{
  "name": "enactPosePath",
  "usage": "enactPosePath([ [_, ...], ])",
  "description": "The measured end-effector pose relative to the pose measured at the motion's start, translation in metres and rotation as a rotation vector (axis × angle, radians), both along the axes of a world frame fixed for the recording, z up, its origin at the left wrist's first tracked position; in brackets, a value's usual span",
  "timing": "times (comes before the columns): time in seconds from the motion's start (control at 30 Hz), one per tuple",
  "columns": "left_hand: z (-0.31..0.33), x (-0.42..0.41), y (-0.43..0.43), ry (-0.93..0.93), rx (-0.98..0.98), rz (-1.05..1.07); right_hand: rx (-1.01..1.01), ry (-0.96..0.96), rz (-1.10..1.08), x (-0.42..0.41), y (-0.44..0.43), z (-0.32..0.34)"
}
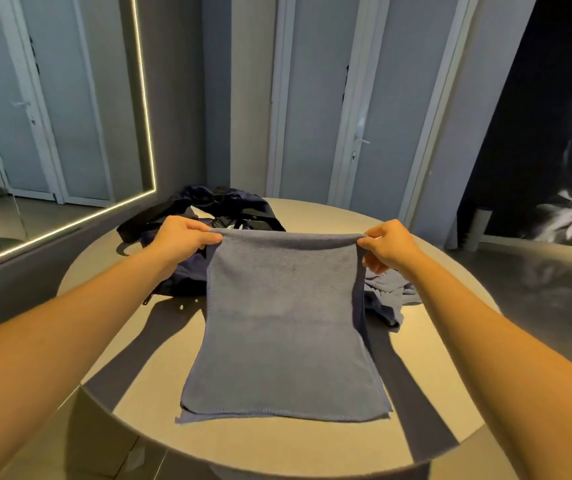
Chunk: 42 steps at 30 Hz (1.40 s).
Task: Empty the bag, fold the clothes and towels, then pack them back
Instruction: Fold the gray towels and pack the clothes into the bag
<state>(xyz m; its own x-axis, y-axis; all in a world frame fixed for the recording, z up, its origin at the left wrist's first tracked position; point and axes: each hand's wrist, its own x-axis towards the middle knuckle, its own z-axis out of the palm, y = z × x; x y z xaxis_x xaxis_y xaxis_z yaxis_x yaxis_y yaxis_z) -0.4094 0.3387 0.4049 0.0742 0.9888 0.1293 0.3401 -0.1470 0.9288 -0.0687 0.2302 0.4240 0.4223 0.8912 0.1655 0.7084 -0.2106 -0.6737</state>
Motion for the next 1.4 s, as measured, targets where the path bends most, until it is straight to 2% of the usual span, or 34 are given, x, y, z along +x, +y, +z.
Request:
enactPosePath([
  [0.17,-0.002,-0.018,-0.013,-0.036,0.021,-0.063,0.065,0.194,0.029,-0.004,-0.018,-0.001],
  [0.47,-0.042,-0.057,-0.095,-0.041,0.102,-0.238,0.1,0.27,0.111,-0.022,-0.106,-0.04],
  [0.73,-0.118,-0.075,-0.144,0.137,0.127,-0.319,0.015,0.372,0.174,-0.04,-0.171,-0.114],
  [0.87,-0.142,-0.086,-0.158,0.272,0.21,-0.324,0.046,0.408,0.142,-0.041,-0.179,-0.14],
  [0.97,-0.153,-0.092,-0.166,0.292,0.252,-0.33,0.088,0.423,0.106,-0.046,-0.182,-0.145],
  [1.13,-0.163,-0.094,-0.171,0.282,0.314,-0.344,0.128,0.214,-0.015,-0.052,-0.178,-0.156],
  [1.27,-0.149,-0.096,-0.168,0.467,0.473,-0.298,-0.074,-0.019,-0.052,-0.053,-0.171,-0.154],
  [1.33,-0.137,-0.088,-0.165,0.49,0.528,-0.269,-0.163,-0.15,-0.077,-0.055,-0.167,-0.147],
  [1.4,-0.128,-0.07,-0.158,0.473,0.543,-0.26,-0.109,-0.306,-0.118,-0.06,-0.158,-0.138],
])
